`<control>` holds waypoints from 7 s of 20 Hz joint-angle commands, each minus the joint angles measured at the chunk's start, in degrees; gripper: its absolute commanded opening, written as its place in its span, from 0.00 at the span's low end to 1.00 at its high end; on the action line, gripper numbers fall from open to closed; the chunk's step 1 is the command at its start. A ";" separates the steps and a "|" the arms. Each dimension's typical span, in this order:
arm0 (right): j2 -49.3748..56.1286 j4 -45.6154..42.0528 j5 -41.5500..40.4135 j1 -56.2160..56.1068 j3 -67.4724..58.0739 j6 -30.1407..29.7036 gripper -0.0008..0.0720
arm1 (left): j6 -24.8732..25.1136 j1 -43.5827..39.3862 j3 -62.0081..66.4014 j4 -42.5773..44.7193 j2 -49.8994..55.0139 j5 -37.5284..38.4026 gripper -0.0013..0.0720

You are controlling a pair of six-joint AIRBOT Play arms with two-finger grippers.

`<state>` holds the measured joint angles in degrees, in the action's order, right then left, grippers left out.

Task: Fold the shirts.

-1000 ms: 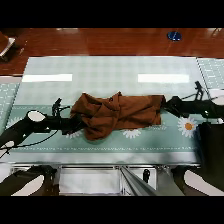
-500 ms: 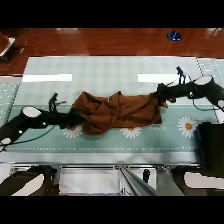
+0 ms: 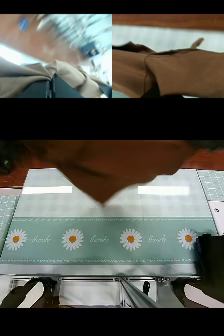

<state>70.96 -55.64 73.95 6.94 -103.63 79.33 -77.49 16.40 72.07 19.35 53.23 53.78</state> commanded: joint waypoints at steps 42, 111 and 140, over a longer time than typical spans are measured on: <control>2.78 -20.90 3.67 8.79 28.81 9.09 0.59 | -1.90 4.81 -23.69 39.91 -0.98 11.26 0.71; -5.90 -3.76 -0.33 -9.38 15.28 7.74 0.04 | 11.04 -1.44 4.74 -15.67 20.20 18.47 0.04; -34.16 -17.09 22.14 -8.55 21.05 8.94 0.04 | 2.47 5.53 2.38 20.76 -22.84 12.87 0.04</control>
<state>36.73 -73.63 101.51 -1.63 -93.62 90.02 -75.02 22.31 81.10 40.80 28.16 66.37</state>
